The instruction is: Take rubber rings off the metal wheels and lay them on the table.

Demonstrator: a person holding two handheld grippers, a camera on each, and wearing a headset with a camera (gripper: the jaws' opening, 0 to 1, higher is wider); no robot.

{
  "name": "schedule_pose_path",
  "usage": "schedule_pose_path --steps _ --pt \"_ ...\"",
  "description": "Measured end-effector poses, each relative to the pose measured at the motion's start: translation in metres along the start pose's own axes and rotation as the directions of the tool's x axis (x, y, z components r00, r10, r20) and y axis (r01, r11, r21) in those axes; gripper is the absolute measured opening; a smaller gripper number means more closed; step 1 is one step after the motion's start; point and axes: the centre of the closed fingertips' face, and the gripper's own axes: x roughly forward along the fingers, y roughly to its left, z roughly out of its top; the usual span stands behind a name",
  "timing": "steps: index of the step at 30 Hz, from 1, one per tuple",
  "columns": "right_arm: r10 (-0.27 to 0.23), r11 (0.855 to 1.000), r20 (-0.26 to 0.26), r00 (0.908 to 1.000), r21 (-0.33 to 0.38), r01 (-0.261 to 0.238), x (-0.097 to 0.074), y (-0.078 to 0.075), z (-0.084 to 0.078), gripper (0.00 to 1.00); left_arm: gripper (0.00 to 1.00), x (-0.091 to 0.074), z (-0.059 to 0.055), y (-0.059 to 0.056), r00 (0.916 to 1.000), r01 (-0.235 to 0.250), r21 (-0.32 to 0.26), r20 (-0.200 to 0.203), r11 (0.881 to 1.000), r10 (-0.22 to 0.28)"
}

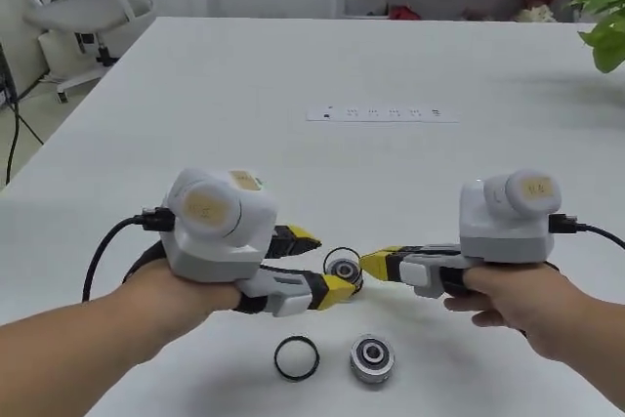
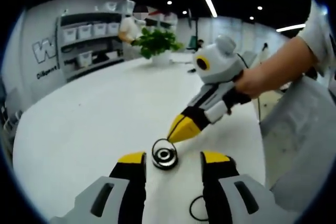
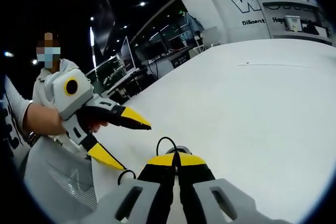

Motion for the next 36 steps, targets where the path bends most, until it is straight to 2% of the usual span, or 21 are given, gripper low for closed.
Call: schedule_pose_path --steps 2,6,11,19,36 --pt "0.001 1.000 -0.001 1.0000 0.001 -0.001 0.000 0.000 0.000 0.00 0.44 -0.005 0.001 0.000 0.9999 0.004 -0.029 0.012 1.000 -0.003" --pt "0.000 1.000 -0.001 1.0000 0.002 0.000 -0.001 0.000 0.000 0.00 0.45 -0.014 0.001 0.001 0.9999 -0.002 -0.025 0.016 1.000 0.003" --pt "0.006 1.000 0.000 1.0000 0.004 -0.006 -0.001 0.003 0.001 0.00 0.47 -0.024 0.001 0.008 0.9995 -0.021 -0.037 0.023 0.999 0.022" --pt "0.019 1.000 -0.003 0.9998 -0.001 -0.019 0.001 0.009 0.001 0.00 0.50 -0.034 0.000 0.014 0.9987 -0.042 -0.044 0.027 0.998 0.043" --pt "0.041 0.999 -0.010 0.9991 -0.005 -0.041 0.000 0.020 0.002 0.00 0.56 -0.049 -0.016 0.024 0.9985 -0.054 -0.045 -0.006 0.998 0.054"
